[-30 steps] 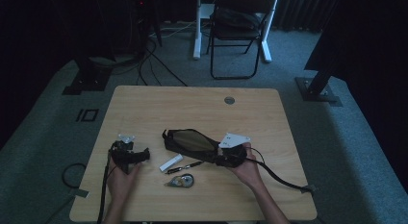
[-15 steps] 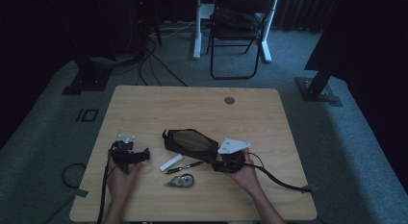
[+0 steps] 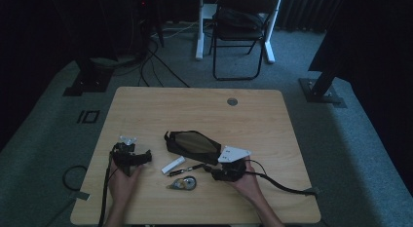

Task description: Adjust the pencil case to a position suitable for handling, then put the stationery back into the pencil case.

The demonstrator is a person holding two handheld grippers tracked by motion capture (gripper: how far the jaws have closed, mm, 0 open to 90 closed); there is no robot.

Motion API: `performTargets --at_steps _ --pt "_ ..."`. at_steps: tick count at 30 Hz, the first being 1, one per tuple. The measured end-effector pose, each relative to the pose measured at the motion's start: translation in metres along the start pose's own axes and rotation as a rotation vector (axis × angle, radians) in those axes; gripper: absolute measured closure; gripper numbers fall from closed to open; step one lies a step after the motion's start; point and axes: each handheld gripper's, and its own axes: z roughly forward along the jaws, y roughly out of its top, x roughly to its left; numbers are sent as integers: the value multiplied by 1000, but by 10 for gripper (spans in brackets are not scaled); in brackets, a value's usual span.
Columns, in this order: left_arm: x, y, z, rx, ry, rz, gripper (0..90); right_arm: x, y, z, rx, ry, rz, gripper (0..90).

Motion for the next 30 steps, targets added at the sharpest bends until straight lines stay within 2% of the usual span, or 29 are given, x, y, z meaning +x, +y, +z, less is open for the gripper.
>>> performTargets --at_steps 5,12,17,19,21,24,30 --pt "0 0 0 0 0 0 0 3 -1 -2 3 -19 -7 481" --pt "0 0 0 0 0 0 0 8 -7 7 39 -14 -14 477" --pt "0 0 0 0 0 0 0 6 -5 7 61 -49 -37 464" --pt "0 0 0 0 0 0 0 10 0 7 79 -78 -76 452" --pt "0 0 0 0 0 0 0 11 6 7 65 -52 -79 451" --pt "0 0 0 0 0 0 0 12 11 11 57 -41 -73 451" --pt "0 0 0 0 0 0 0 15 7 17 74 -21 -64 452"
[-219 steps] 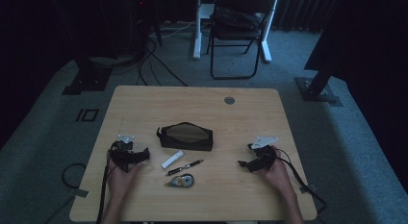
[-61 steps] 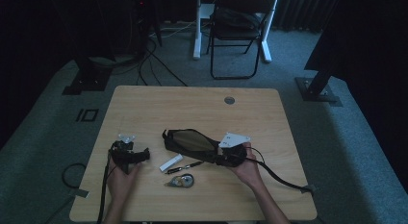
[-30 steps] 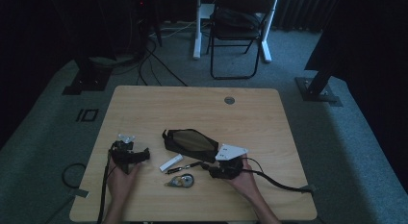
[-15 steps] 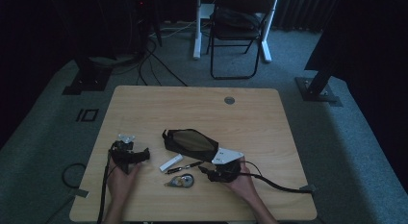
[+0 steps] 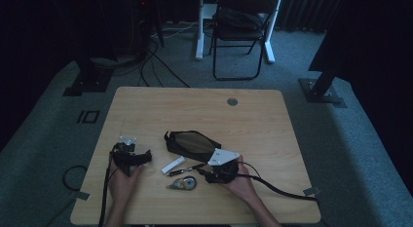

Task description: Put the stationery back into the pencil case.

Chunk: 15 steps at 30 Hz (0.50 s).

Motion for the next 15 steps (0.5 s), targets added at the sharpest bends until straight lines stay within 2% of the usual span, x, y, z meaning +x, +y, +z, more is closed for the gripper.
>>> performTargets --at_steps 10,15 --pt "0 0 0 0 0 0 0 14 -12 18 38 86 7 412" --pt "0 0 0 0 0 0 0 19 -17 25 33 136 10 387"
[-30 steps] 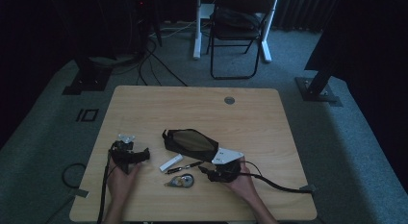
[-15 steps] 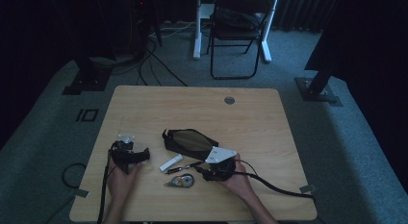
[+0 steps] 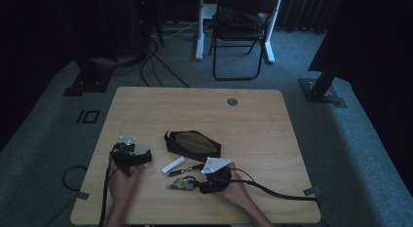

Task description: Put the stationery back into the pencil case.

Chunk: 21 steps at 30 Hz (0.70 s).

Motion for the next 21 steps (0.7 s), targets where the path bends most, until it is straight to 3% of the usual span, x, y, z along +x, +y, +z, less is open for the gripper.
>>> performTargets --at_steps 9,21 --pt "0 0 0 0 0 0 0 5 -5 9 4 53 -26 313" --pt "0 0 0 0 0 0 0 7 -9 19 -1 76 -50 344"
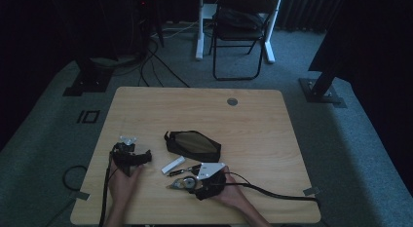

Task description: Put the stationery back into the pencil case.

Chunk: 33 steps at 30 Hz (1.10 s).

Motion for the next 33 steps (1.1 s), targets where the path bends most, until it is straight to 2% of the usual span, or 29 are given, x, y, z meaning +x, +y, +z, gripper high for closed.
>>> performTargets --at_steps 2,4,5,8,15,17,20,24,28,33 --pt "0 0 0 0 0 0 0 2 1 -1 13 -25 -27 350" --pt "0 0 0 0 0 0 0 4 2 -4 16 -33 -33 355" --pt "0 0 0 0 0 0 0 4 2 -6 30 -65 -43 349" --pt "0 0 0 0 0 0 0 3 3 -8 59 -104 -55 337" --pt "0 0 0 1 0 2 0 3 8 -17 104 -145 -77 328" --pt "0 0 0 0 0 0 0 3 8 -17 104 -128 -71 351" --pt "0 0 0 0 0 0 0 4 7 -14 78 -66 -60 384" --pt "0 0 0 0 0 0 0 3 2 -3 52 -28 -51 367" --pt "0 0 0 0 0 0 0 2 -2 5 35 -1 -60 348" --pt "0 0 0 0 0 0 0 3 -5 11 29 -1 -80 356"
